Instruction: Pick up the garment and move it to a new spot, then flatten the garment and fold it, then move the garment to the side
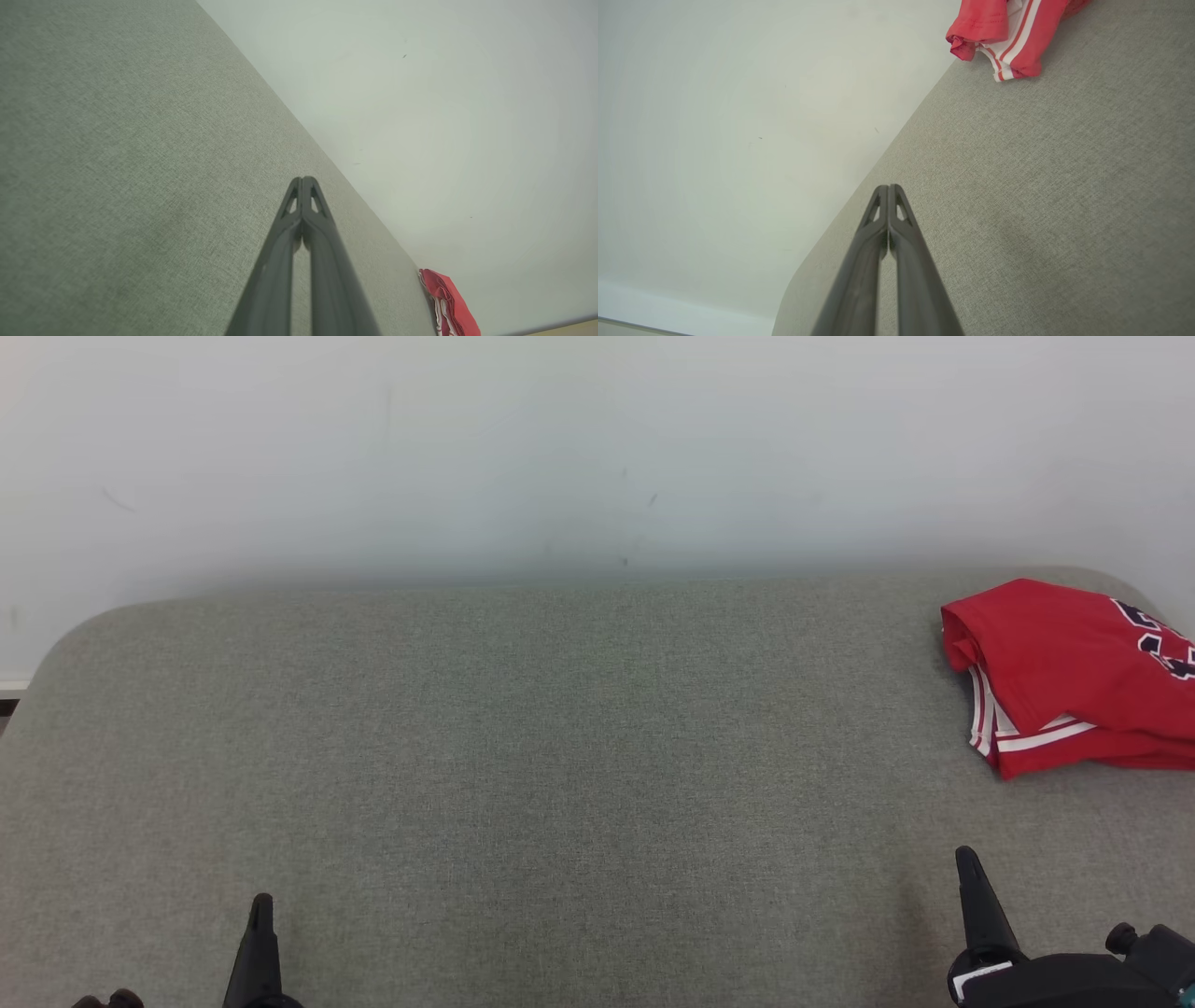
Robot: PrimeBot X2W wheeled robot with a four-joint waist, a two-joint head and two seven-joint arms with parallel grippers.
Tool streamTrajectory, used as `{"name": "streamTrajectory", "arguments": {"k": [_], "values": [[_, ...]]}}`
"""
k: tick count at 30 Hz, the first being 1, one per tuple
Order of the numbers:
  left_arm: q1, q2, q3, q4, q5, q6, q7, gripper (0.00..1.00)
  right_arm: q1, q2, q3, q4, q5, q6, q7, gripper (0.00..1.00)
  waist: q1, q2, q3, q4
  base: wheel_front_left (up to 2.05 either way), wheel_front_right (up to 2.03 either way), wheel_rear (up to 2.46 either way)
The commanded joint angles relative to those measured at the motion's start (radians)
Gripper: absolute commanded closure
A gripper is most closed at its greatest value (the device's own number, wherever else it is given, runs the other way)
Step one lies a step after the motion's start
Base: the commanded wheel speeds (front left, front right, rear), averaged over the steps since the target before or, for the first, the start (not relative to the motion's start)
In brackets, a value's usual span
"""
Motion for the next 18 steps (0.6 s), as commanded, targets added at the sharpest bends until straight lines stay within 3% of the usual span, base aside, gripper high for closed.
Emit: {"name": "streamTrajectory", "arguments": {"k": [1,18], "values": [[-0.023,0.0,0.005,-0.006,-0.02,0.001,0.005,1.0,-0.019,0.001,-0.006,-0.009,0.024,-0.001,0.003,1.0,-0.0001,0.0,0.0,0.0,0.0,0.0,0.0],[-0.051,-0.003,0.014,0.009,-0.201,0.001,0.054,1.0,-0.041,0.005,-0.031,-0.003,0.196,-0.001,0.046,1.0,-0.0001,0.0,0.003,0.001,0.0,0.0,0.0]]}}
